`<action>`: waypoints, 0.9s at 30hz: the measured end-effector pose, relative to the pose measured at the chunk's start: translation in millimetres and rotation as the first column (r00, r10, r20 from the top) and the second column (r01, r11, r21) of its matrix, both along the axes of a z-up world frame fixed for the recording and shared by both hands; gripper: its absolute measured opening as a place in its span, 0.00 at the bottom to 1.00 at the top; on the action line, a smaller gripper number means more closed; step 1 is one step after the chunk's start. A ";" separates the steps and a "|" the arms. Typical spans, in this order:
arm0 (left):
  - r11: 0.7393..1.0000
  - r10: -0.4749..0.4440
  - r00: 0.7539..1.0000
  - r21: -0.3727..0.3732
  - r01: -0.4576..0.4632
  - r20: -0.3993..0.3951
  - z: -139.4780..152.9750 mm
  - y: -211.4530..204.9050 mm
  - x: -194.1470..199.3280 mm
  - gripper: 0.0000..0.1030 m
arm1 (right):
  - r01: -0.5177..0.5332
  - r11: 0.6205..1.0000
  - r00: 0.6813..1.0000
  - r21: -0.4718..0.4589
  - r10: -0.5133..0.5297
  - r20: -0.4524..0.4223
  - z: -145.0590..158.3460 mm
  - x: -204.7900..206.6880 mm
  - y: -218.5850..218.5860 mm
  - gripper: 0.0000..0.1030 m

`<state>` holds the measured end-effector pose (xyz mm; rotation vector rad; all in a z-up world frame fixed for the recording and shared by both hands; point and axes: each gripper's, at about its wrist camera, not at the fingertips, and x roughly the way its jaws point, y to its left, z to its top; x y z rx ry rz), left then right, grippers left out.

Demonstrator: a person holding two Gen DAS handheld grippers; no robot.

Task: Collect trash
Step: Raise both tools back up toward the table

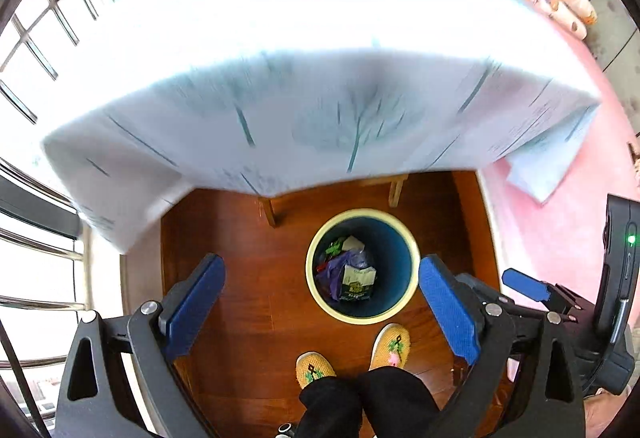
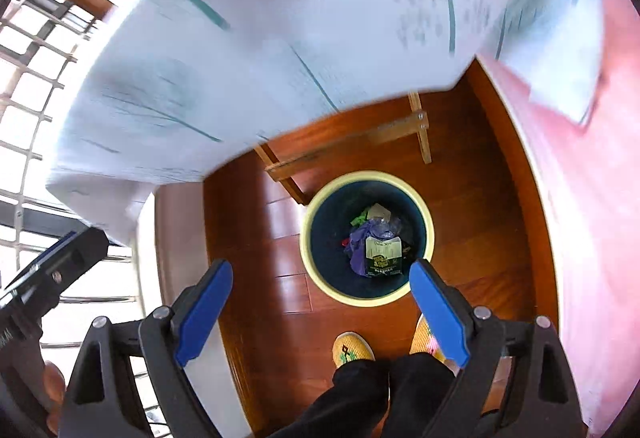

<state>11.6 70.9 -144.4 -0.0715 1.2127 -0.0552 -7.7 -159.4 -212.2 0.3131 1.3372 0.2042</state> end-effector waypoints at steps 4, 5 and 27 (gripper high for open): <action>1.000 -0.017 0.999 -0.005 0.017 0.051 55.9 6.5 -5.3 0.94 | -0.026 1.000 0.999 -0.014 0.026 0.044 57.2 -6.6 5.4 0.88; 1.000 -0.022 0.998 -0.008 0.022 0.064 66.8 8.6 -5.9 0.94 | -0.030 0.999 0.998 -0.017 0.031 0.052 66.8 -7.1 5.5 0.88; 0.994 -0.089 0.942 -0.031 0.105 0.325 209.1 14.7 40.7 0.94 | -0.030 0.988 0.936 -0.151 0.081 0.344 239.8 35.4 27.0 0.88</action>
